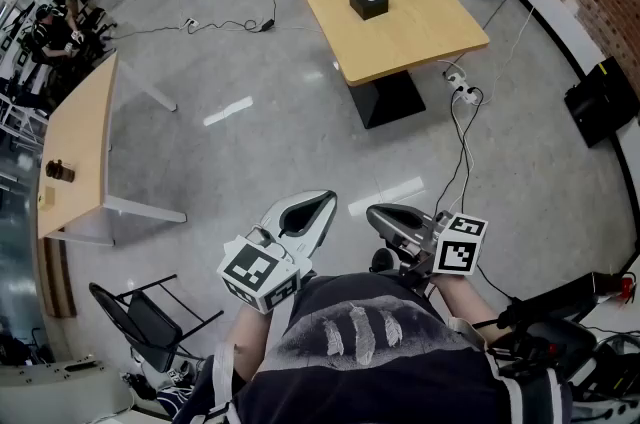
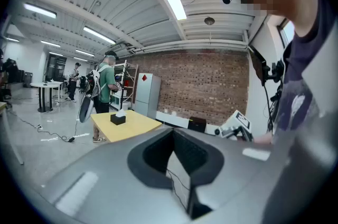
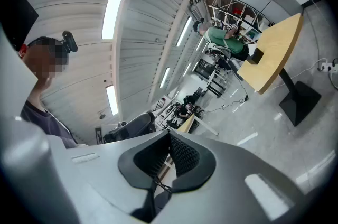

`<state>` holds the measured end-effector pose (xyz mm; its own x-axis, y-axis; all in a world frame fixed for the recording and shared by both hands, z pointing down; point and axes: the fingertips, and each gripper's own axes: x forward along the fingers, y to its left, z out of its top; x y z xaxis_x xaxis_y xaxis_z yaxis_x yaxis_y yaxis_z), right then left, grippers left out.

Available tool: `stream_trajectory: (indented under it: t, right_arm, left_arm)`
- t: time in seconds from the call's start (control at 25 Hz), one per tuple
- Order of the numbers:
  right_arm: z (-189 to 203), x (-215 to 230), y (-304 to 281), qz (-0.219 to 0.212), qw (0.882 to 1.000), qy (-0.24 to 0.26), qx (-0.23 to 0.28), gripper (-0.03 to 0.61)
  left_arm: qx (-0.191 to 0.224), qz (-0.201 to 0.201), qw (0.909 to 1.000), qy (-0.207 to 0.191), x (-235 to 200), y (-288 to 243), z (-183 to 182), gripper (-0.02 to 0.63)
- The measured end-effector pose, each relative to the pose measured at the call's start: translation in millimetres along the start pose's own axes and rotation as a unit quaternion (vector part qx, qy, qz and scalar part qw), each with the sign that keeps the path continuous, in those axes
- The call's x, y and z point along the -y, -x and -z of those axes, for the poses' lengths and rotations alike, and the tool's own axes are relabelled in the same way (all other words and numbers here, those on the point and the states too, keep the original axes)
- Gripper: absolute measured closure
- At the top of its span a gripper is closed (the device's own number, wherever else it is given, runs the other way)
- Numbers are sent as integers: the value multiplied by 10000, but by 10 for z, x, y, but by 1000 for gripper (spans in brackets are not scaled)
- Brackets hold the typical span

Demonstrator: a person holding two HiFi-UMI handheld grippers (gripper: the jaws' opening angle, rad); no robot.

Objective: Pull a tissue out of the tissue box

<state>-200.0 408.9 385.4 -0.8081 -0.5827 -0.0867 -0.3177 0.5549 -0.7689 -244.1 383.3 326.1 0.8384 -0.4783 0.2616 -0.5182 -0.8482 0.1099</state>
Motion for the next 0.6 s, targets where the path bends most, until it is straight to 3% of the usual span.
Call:
stream_trajectory:
  t: [0.28, 0.6]
  right_arm:
    - [-248, 214, 202, -56, 9999, -118, -62, 583]
    - [-208, 314, 170, -64, 9991, -350, -221, 583]
  left_arm:
    - [-251, 92, 9996, -60, 103, -422, -82, 611]
    - [-310, 125, 9994, -43, 5, -550, -131, 611]
